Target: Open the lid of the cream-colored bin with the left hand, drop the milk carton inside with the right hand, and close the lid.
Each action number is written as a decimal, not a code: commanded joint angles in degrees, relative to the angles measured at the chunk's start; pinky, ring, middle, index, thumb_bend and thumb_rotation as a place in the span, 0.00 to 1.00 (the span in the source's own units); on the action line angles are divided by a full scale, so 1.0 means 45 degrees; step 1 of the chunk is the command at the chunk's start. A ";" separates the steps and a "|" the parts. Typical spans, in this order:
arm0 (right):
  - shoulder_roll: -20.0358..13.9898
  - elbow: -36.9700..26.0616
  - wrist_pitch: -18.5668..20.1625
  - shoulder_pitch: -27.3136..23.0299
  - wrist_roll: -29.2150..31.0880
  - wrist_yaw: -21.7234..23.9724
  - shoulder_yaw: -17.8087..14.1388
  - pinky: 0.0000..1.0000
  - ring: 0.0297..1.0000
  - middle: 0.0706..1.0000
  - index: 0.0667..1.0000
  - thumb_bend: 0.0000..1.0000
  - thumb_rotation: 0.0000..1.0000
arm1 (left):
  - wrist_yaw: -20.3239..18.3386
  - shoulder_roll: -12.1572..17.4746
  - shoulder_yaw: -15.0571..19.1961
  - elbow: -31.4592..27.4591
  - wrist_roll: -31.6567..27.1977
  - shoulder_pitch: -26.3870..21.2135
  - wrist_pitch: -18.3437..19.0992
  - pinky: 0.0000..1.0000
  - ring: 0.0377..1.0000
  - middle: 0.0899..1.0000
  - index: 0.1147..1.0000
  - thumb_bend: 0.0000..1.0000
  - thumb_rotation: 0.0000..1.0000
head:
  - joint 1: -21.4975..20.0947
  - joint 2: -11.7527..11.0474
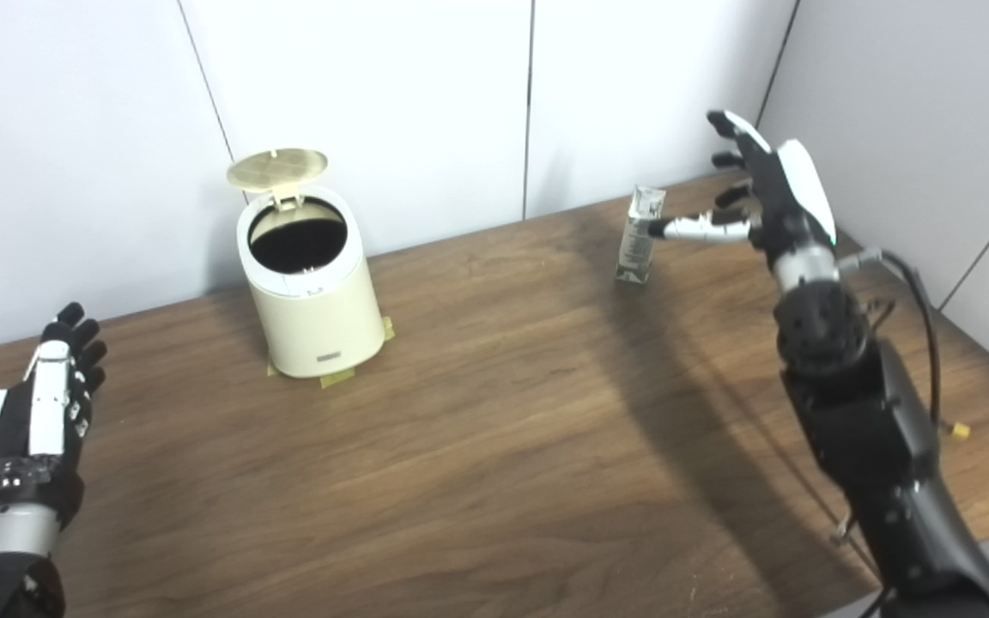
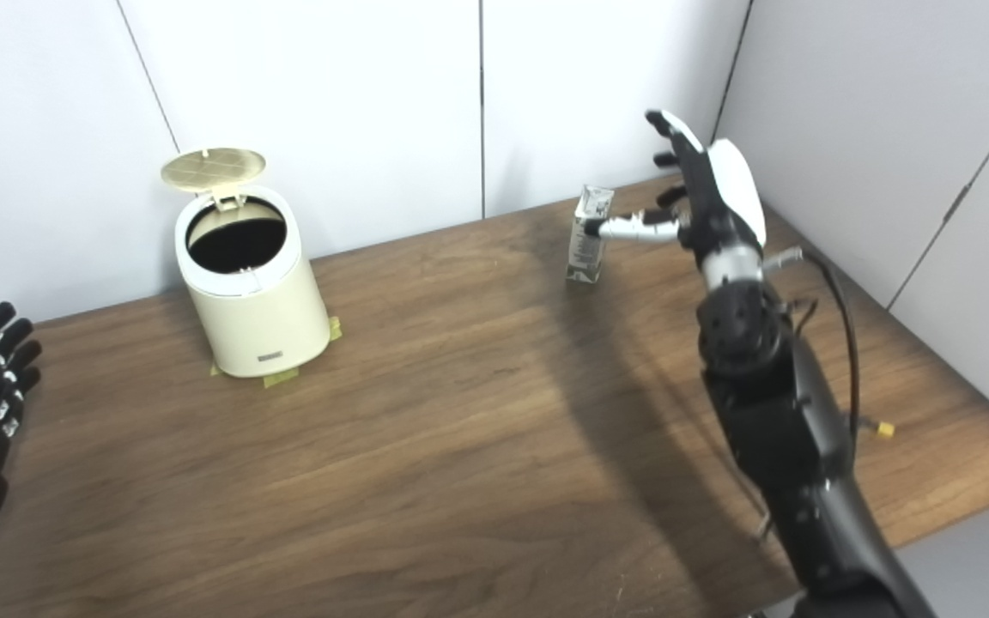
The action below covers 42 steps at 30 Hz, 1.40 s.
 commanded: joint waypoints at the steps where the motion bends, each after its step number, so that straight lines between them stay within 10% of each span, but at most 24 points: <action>1: -0.0455 0.0319 0.0003 -0.1072 -0.0847 0.0815 -0.0042 0.44 0.81 0.90 0.90 0.93 0.18 | 0.0013 0.0228 -0.0027 -0.0487 -0.0087 -0.0499 -0.0083 1.00 0.99 0.98 0.99 0.41 0.95 | -0.0010 0.0016; 6: -0.0763 0.1610 0.0004 -0.2041 -0.2189 0.2494 0.0244 0.70 0.86 0.88 0.90 0.95 0.18 | 0.0215 0.0185 -0.0085 -0.0988 0.0051 -0.0439 0.0170 1.00 0.98 0.97 0.98 0.36 0.96 | 0.0173 -0.0025; 17: -0.1353 0.3531 0.0004 -0.3142 -0.4270 0.4553 0.1244 0.70 0.96 0.96 0.90 0.97 0.14 | 0.0482 0.0072 -0.0160 -0.1334 0.0367 -0.0411 0.0298 1.00 0.96 0.95 0.97 0.36 1.00 | 0.0253 0.0052; 28: -0.1949 0.4557 -0.0026 -0.3413 -0.4685 0.4063 0.2730 0.71 0.92 0.93 0.86 0.99 0.15 | 0.0612 0.0156 -0.0210 -0.1799 0.0476 -0.0357 0.0806 1.00 0.97 0.96 0.97 0.31 1.00 | 0.0148 0.0094; 42: -0.1470 0.5255 -0.0064 -0.3365 -0.3375 0.2691 0.2740 0.66 0.85 0.90 0.85 0.94 0.08 | 0.0381 0.0681 -0.0748 -0.1559 0.0865 -0.0188 0.0563 1.00 1.00 0.96 0.97 0.30 1.00 | 0.0157 0.0202</action>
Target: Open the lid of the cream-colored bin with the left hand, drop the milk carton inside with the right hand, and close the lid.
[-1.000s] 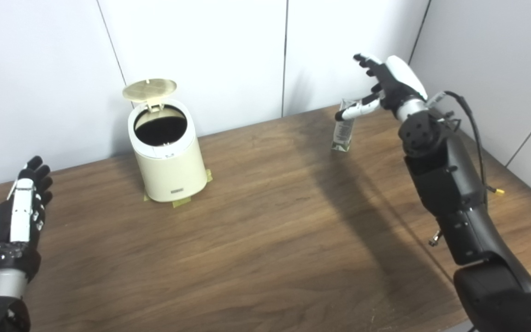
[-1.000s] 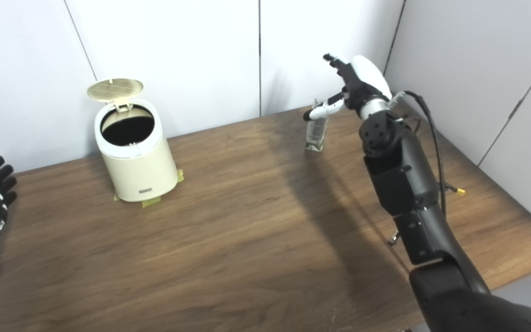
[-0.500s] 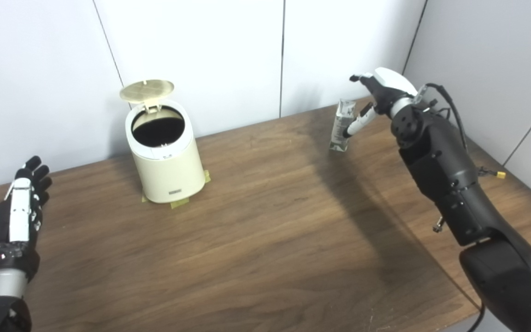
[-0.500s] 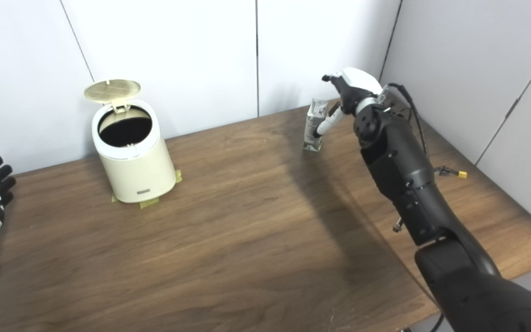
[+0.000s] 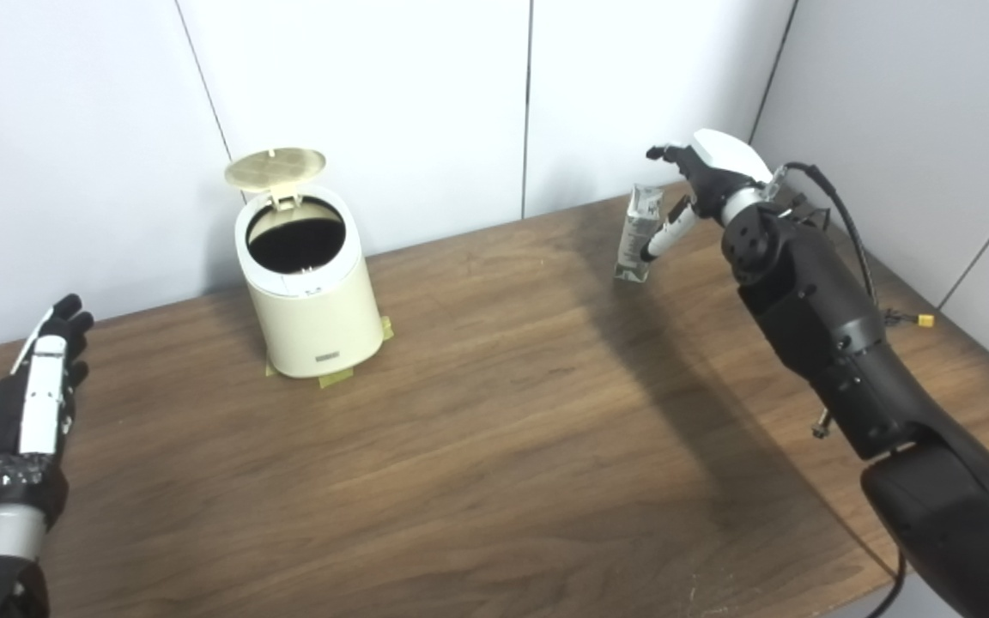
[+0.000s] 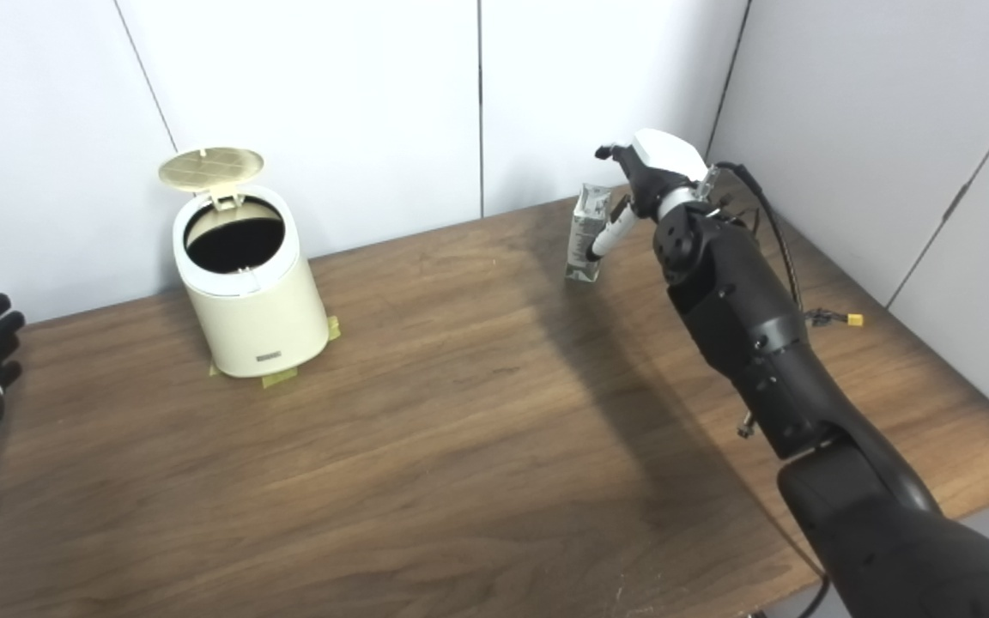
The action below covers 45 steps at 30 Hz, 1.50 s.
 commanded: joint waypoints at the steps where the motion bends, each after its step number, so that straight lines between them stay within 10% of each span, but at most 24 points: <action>1: -0.0154 -0.0171 -0.0029 -0.0670 0.0179 -0.0505 -0.0148 0.66 0.85 0.90 0.85 0.94 0.09 | -0.0022 0.0278 -0.0055 -0.0282 0.0172 -0.0371 -0.0237 1.00 1.00 0.96 0.97 0.30 1.00 | -0.0006 0.0017; 45: 0.0087 0.1950 -0.1958 -0.0745 0.2103 -0.3396 0.0423 0.54 0.56 0.59 0.64 0.75 0.00 | -0.0014 0.0300 0.0047 -0.0560 -0.0053 0.0024 -0.0086 1.00 1.00 0.94 0.93 0.25 1.00 | 0.0054 0.0239</action>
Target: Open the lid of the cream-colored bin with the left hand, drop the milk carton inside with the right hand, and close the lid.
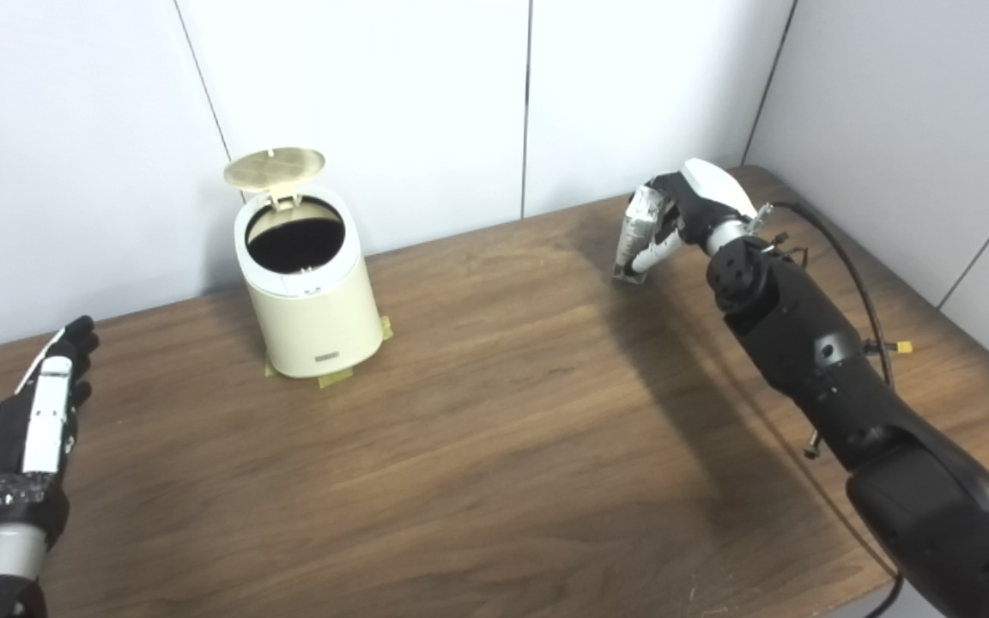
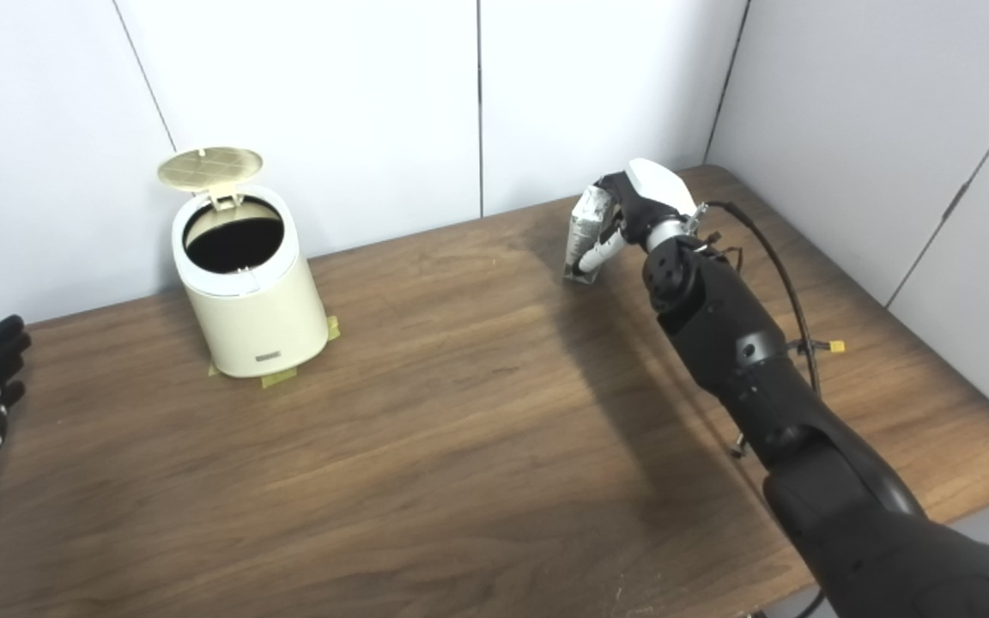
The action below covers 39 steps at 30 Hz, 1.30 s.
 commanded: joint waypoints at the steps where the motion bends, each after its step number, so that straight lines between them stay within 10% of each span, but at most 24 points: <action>1: -0.0210 -0.0169 -0.0400 -0.0719 0.0070 -0.0406 -0.0127 0.54 0.56 0.59 0.64 0.74 0.00 | 0.0018 0.0138 0.0071 -0.0481 -0.0008 -0.0365 -0.0087 1.00 1.00 0.94 0.93 0.25 1.00 | 0.0002 0.0025; 8: -0.0228 -0.0078 -0.0557 -0.0627 0.0141 -0.0725 -0.0065 0.52 0.54 0.56 0.63 0.74 0.00 | -0.0016 0.0121 0.0089 -0.0496 -0.0077 -0.0322 -0.0210 1.00 1.00 0.94 0.93 0.31 1.00 | 0.0016 0.0070; 12: -0.0244 -0.0019 -0.0930 -0.0539 0.0005 -0.1231 0.0016 0.45 0.45 0.44 0.48 0.53 0.00 | -0.0015 0.0117 0.0097 -0.0538 -0.0096 -0.0318 -0.0211 1.00 1.00 0.94 0.93 0.30 1.00 | 0.0029 0.0091; 27: -0.0101 -0.0502 -0.1233 -0.0369 0.0043 -0.2043 -0.0006 0.41 0.39 0.44 0.47 0.52 0.00 | -0.0024 0.0102 0.0073 -0.0490 -0.0108 -0.0279 -0.0312 1.00 1.00 0.93 0.92 0.29 1.00 | 0.0246 0.0086; 39: 0.0682 -0.5488 -0.0323 -0.0032 -0.0286 -0.0704 0.0151 0.36 0.37 0.45 0.51 0.51 0.00 | 0.0128 -0.0063 -0.0125 -0.0130 0.0128 -0.0085 -0.0702 1.00 1.00 0.97 0.98 0.29 1.00 | 0.2005 -0.0056</action>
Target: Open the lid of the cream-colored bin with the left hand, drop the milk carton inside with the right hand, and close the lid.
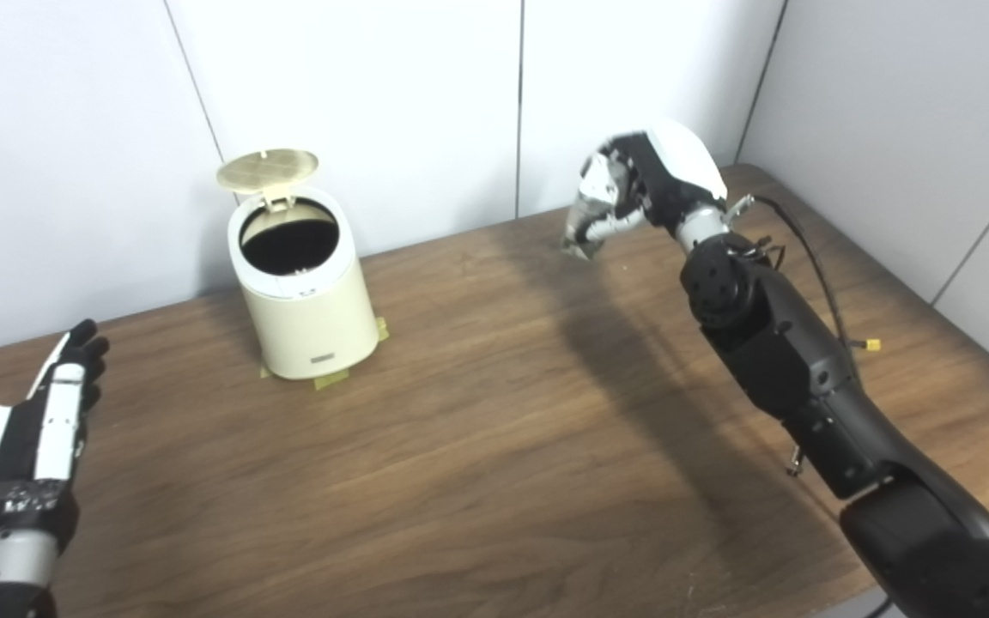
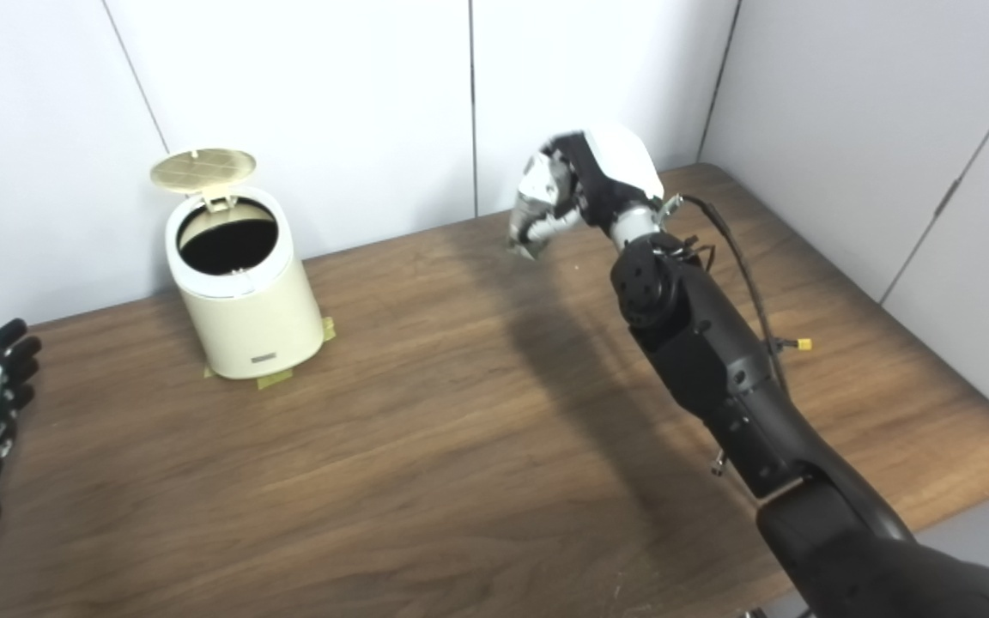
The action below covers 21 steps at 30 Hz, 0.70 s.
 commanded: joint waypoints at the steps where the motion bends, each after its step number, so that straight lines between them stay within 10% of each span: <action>1: -0.0011 -0.0929 -0.0015 -0.0672 -0.0180 0.0163 -0.0038 0.37 0.37 0.45 0.51 0.51 0.00 | 0.0156 -0.0048 -0.0005 -0.0105 0.0134 -0.0363 -0.0230 1.00 0.99 0.96 0.98 0.30 1.00 | 0.0220 -0.0022; 11: 0.2139 -0.2381 -0.0223 -0.1467 -0.0404 0.0498 0.0563 0.36 0.36 0.45 0.51 0.51 0.00 | 0.0329 -0.0379 -0.0510 0.0243 0.0825 -0.0178 -0.0929 1.00 0.95 0.91 0.91 0.38 1.00 | 0.1796 -0.0175; 21: 0.3378 -0.1030 -0.1191 -0.2654 -0.0533 0.0281 0.1000 0.35 0.36 0.45 0.51 0.51 0.00 | 0.0526 -0.0837 -0.0936 0.0162 0.1664 0.0059 -0.0916 1.00 0.96 0.91 0.90 0.43 1.00 | 0.2777 -0.0317</action>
